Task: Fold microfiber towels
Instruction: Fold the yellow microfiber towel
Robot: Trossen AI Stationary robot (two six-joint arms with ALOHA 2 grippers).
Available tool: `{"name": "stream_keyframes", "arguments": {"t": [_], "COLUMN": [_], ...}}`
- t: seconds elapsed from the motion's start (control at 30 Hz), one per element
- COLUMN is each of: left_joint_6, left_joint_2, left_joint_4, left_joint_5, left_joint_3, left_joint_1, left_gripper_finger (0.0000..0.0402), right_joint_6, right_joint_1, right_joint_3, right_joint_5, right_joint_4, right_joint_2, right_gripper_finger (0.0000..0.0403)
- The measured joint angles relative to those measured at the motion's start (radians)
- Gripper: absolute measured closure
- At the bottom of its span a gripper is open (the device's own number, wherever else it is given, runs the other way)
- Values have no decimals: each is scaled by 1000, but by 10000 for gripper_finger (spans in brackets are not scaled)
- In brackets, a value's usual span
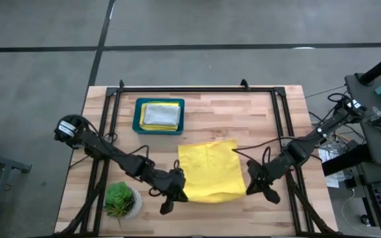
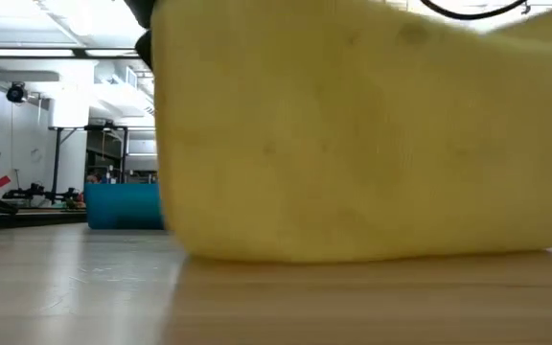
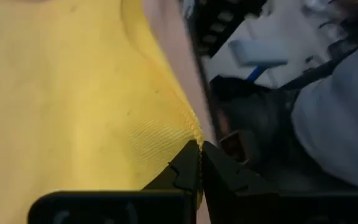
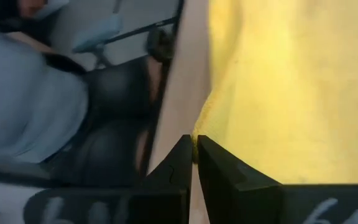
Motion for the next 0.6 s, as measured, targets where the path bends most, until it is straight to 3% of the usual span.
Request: {"name": "stream_keyframes", "arguments": {"t": [0.1, 0.27, 0.6], "left_joint_6": [0, 1, 143], "left_joint_2": [0, 0, 0], "left_joint_4": [-103, -279, -379], "left_joint_5": [-23, -152, -199], "left_joint_3": [0, -1, -3], "left_joint_1": [18, 85, 254], "left_gripper_finger": [402, 402, 401], "right_joint_6": [-10, -25, -157], "right_joint_1": [-2, -47, -242], "right_joint_3": [1, 1, 1], "right_joint_5": [108, 271, 388], "right_joint_4": [-79, -213, -333], "right_joint_2": [2, 22, 46], "right_gripper_finger": [386, 386, 386]}}
